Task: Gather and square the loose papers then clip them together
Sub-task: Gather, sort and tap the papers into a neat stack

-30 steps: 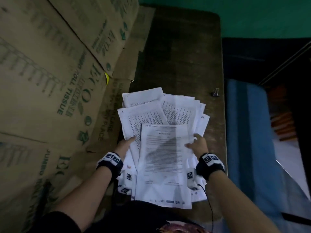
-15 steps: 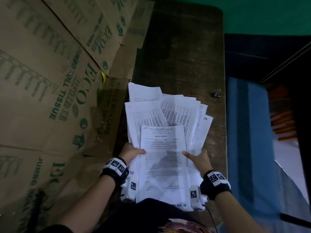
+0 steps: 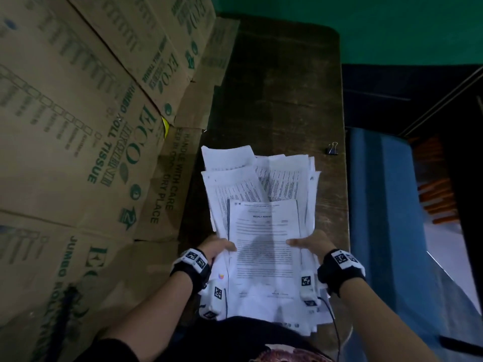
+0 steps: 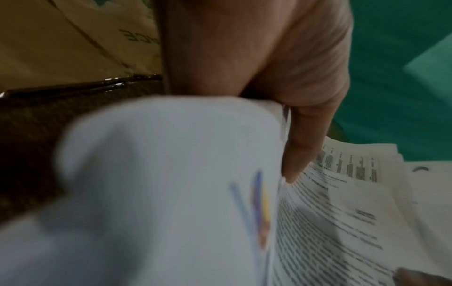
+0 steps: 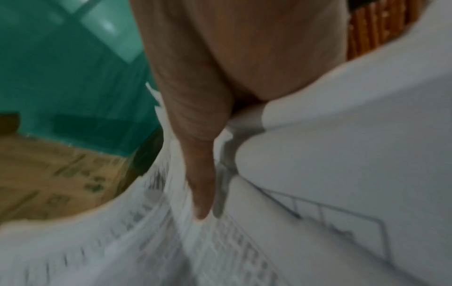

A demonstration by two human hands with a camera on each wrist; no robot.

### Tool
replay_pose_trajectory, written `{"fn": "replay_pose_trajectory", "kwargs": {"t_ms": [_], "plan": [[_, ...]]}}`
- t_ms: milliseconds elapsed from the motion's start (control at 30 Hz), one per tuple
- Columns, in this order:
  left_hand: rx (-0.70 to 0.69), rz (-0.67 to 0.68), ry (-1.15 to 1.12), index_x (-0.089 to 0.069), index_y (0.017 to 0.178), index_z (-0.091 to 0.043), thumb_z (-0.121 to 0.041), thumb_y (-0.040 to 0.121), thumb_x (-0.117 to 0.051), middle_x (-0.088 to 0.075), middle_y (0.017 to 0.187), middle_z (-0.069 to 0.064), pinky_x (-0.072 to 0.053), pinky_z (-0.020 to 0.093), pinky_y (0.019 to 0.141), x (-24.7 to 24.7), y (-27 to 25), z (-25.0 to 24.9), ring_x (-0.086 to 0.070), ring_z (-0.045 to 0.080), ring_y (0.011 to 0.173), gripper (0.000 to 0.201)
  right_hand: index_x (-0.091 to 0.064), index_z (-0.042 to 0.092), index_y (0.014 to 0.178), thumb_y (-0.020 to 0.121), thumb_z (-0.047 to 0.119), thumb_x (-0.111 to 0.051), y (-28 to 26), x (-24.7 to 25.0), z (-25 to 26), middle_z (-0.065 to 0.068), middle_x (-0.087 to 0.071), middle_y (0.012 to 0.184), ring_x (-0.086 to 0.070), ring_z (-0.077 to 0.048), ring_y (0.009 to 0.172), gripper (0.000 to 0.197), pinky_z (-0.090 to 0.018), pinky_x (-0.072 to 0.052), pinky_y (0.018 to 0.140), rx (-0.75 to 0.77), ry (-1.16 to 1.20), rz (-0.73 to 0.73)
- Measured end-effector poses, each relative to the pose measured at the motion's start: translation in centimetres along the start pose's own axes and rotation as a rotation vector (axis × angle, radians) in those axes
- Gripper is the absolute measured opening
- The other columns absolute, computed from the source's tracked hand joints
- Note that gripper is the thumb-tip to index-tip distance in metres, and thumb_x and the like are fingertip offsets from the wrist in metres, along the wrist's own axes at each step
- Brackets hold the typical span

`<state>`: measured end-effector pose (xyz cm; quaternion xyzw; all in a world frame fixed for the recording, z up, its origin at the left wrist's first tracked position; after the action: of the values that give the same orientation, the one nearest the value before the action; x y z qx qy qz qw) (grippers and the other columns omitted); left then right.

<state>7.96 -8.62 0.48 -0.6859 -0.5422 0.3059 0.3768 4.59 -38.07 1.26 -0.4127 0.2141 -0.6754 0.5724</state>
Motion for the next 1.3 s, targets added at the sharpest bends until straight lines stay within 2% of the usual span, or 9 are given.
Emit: {"fn": "replay_pose_trajectory", "kwargs": {"t_ms": [267,500,633,833,967,1033,1100,1200,1300], "plan": [[-0.039,0.038,-0.06,-0.069,0.085,-0.002,0.01,0.075,-0.065,-0.072,0.096,0.02,-0.054,0.033,0.077,-0.7,-2.6,1.3,-0.069,0.025,0.073,0.017,-0.07,-0.008,0.098,0.056,-0.008,-0.086,-3.8,0.4,-1.9,-0.021,-0.073,0.099,-0.07,-0.035,0.091,0.045,-0.038,-0.058,0.078,0.193,0.342,-0.084],[0.025,0.351,-0.324,-0.072,0.093,0.001,0.001,0.069,-0.061,-0.075,0.084,0.016,-0.06,0.034,0.066,-3.6,-5.4,2.0,-0.073,0.028,0.074,0.026,-0.062,0.002,0.119,0.064,-0.014,-0.078,-6.2,2.3,-2.5,-0.018,-0.069,0.116,-0.066,-0.034,0.106,0.059,-0.049,-0.05,0.094,0.31,0.541,0.036],[-0.114,0.124,-0.077,-0.07,0.104,0.001,-0.012,0.059,-0.084,-0.072,0.106,0.017,-0.049,0.049,0.098,-4.1,-3.8,1.3,-0.068,0.03,0.1,0.049,-0.067,-0.01,0.106,0.065,-0.009,-0.081,-5.3,2.4,-1.9,-0.022,-0.072,0.102,-0.072,-0.023,0.078,0.043,-0.037,-0.059,0.077,0.231,0.281,-0.082],[-0.27,-0.146,0.059,-0.064,0.095,0.0,-0.005,0.073,-0.07,-0.065,0.096,0.014,-0.051,0.035,0.078,-3.2,-5.8,-2.0,-0.061,0.024,0.088,0.024,-0.069,0.007,0.091,0.073,-0.008,-0.075,-8.2,3.2,3.4,-0.018,-0.073,0.098,-0.07,-0.026,0.083,0.025,-0.034,-0.059,0.074,0.422,0.204,-0.217],[-0.692,-0.087,-0.093,-0.055,0.123,0.002,-0.004,0.073,-0.078,-0.055,0.122,0.006,-0.046,0.016,0.086,-1.7,-10.2,-8.1,-0.055,0.015,0.11,0.055,-0.067,0.009,0.109,0.081,-0.003,-0.072,-13.7,5.5,8.2,0.009,-0.074,0.101,-0.07,-0.007,0.09,0.032,-0.027,-0.059,0.079,0.657,0.476,-0.276],[-0.873,-0.016,-0.002,-0.058,0.123,-0.024,-0.04,0.065,-0.084,-0.056,0.125,-0.009,-0.045,0.012,0.093,-1.6,-12.4,-10.7,-0.055,0.005,0.112,0.065,-0.06,0.01,0.12,0.086,0.001,-0.067,-15.3,6.2,9.8,0.004,-0.065,0.119,-0.063,-0.009,0.1,0.036,-0.009,-0.052,0.077,0.707,0.493,-0.263],[-0.831,0.083,0.08,-0.052,0.121,-0.052,-0.068,0.057,-0.074,-0.056,0.126,-0.028,-0.042,0.014,0.101,-1.7,-12.6,-11.3,-0.052,-0.008,0.116,0.069,-0.06,0.006,0.119,0.087,0.012,-0.067,-15.0,6.8,9.5,-0.005,-0.061,0.118,-0.059,-0.019,0.103,0.033,-0.01,-0.049,0.074,0.61,0.478,-0.229],[-0.673,0.125,0.157,-0.032,0.146,-0.017,-0.079,0.035,-0.073,-0.048,0.143,0.012,-0.042,0.031,0.108,-0.7,-11.1,-11.1,-0.048,0.019,0.129,0.134,-0.066,0.011,0.098,0.08,0.024,-0.076,-13.8,8.0,8.2,0.003,-0.071,0.088,-0.064,-0.024,0.093,0.025,-0.029,-0.053,0.072,0.478,0.427,-0.266],[-0.596,-0.109,0.164,-0.052,0.128,-0.01,-0.052,0.037,-0.091,-0.059,0.126,0.005,-0.05,0.024,0.092,1.2,-10.1,-11.0,-0.057,0.019,0.115,0.108,-0.07,0.02,0.099,0.076,0.013,-0.08,-14.4,8.0,9.0,0.011,-0.074,0.096,-0.067,-0.019,0.101,0.026,-0.037,-0.054,0.091,0.647,0.37,-0.276]]}}
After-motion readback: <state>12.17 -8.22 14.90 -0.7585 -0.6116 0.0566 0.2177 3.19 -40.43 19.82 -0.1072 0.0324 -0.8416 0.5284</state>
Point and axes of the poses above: each hand's wrist, its own y-axis towards the middle knuckle, its own x-axis out of the back of the hand, z = x × y, the point moved 8 cm from there along y, towards the middle knuckle
